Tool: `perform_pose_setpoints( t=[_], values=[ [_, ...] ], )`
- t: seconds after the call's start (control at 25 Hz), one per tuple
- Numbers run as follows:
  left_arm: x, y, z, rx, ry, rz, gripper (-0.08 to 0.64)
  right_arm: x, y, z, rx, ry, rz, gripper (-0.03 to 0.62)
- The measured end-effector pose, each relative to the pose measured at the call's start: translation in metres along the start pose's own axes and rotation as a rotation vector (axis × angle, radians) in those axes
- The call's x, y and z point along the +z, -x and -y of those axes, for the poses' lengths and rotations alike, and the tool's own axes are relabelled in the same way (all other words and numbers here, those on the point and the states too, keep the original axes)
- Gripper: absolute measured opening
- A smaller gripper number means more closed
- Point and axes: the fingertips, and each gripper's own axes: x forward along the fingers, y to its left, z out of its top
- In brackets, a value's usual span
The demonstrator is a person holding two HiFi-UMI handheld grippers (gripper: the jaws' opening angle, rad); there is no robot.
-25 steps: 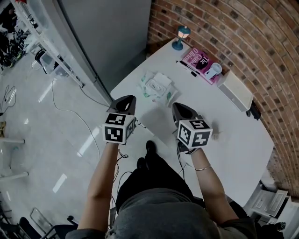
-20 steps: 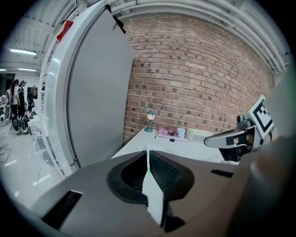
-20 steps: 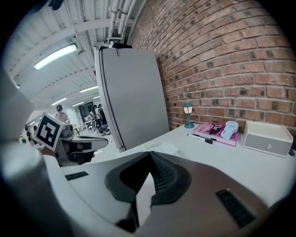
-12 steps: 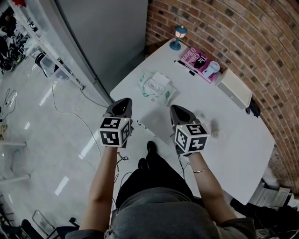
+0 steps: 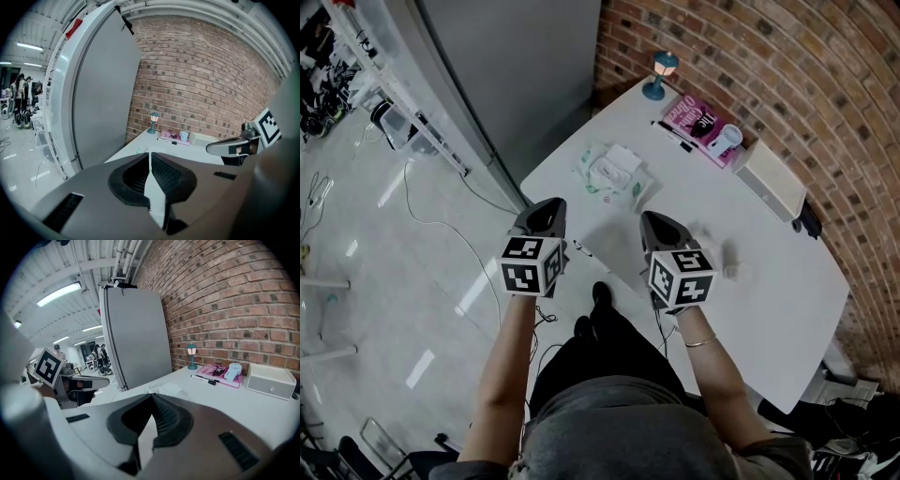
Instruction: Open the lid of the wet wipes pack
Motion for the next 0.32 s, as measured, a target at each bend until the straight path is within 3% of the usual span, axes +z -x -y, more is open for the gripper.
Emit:
perform_pose_setpoints(
  t=[0.32],
  values=[
    [0.0012, -0.0068, -0.003, 0.002, 0.001, 0.001, 0.032, 0.0003, -0.0073, 0.0009, 0.007, 0.001, -0.008, 0.003]
  ],
)
